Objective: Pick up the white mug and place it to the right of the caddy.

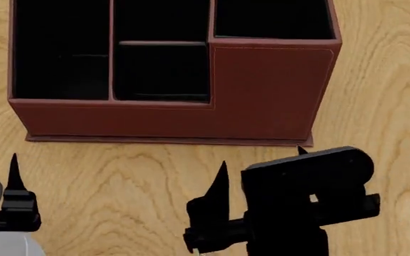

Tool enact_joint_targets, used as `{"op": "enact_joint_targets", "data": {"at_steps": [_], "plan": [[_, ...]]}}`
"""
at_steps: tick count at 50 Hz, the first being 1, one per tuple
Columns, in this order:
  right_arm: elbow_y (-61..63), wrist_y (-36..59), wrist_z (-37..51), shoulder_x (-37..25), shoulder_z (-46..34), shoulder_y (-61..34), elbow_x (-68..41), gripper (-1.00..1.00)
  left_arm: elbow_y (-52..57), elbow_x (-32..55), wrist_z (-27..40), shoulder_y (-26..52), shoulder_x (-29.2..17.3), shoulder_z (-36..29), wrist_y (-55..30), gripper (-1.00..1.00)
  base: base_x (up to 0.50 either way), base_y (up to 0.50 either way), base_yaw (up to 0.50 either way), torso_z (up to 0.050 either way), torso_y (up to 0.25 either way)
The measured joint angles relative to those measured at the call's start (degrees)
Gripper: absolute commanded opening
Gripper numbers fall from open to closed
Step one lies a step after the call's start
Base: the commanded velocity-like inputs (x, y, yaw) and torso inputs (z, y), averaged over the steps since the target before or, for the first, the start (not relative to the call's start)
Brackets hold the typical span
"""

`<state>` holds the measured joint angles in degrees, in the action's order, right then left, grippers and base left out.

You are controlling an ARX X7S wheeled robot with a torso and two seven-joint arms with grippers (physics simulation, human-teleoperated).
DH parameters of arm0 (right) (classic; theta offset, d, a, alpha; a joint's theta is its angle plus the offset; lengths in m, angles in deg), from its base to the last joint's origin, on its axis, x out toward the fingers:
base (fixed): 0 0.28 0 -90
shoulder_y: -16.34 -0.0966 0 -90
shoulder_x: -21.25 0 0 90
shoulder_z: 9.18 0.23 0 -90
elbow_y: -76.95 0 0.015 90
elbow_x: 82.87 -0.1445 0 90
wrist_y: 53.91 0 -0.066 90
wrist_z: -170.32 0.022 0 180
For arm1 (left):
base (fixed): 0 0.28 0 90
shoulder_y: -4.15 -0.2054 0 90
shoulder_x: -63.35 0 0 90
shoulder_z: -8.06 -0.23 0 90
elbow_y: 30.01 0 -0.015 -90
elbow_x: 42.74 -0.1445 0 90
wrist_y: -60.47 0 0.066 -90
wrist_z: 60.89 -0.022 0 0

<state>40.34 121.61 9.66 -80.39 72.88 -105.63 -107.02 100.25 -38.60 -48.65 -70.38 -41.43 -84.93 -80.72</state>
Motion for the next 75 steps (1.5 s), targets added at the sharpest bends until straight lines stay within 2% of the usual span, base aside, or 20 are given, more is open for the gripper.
{"op": "enact_joint_targets", "data": {"at_steps": [7, 13, 20, 27, 37, 49, 60, 75], "plan": [[-6.68, 0.69, 26.29, -5.29, -0.91, -9.24, -36.46, 1.00, 0.88, -0.11, 0.17, 0.50, -0.93, 0.74, -1.68, 1.00, 0.00, 0.00, 0.00, 0.000, 0.000], [-11.73, -1.95, 43.09, -9.81, -5.21, -16.83, -60.97, 1.00, 1.74, -0.13, 0.26, 0.85, -1.59, 1.12, -2.88, 1.00, 0.00, 0.00, 0.00, 0.000, 0.000], [-16.32, -6.84, 55.41, -14.01, -10.76, -24.85, -81.49, 1.00, 2.50, -0.18, 0.40, 1.00, -2.19, 1.44, -3.78, 1.00, 0.00, 0.00, 0.00, 0.000, 0.000], [-19.78, -12.17, 62.24, -17.28, -16.14, -32.44, -95.78, 1.00, 3.00, -0.17, 0.53, 1.12, -2.55, 1.61, -4.33, 1.00, 0.00, 0.00, 0.00, 0.000, 0.000], [-23.81, -18.23, 66.27, -19.43, -23.18, -42.33, -108.50, 1.00, 3.45, 0.02, 0.65, 1.26, -2.79, 1.76, -4.74, 1.00, 0.00, 0.00, 0.00, 0.000, 0.000], [-29.16, -22.22, 66.89, -19.18, -30.96, -52.36, -118.81, 1.00, 3.98, 0.38, 0.71, 1.35, -3.02, 2.24, -5.04, 1.00, 0.00, 0.00, 0.00, 0.000, 0.000], [-33.44, -23.47, 65.59, -16.90, -36.61, -57.38, -123.48, 1.00, 4.69, 0.82, 0.60, 0.97, -3.55, 3.78, -5.10, 1.00, 0.00, 0.00, 0.00, 0.000, 0.000], [-37.18, -23.62, 62.42, -12.04, -42.03, -58.56, -124.36, 1.00, 4.64, 1.28, 0.55, 0.19, -4.07, 5.66, -4.37, 1.00, 0.00, 0.00, 0.00, 0.000, 0.000]]}}
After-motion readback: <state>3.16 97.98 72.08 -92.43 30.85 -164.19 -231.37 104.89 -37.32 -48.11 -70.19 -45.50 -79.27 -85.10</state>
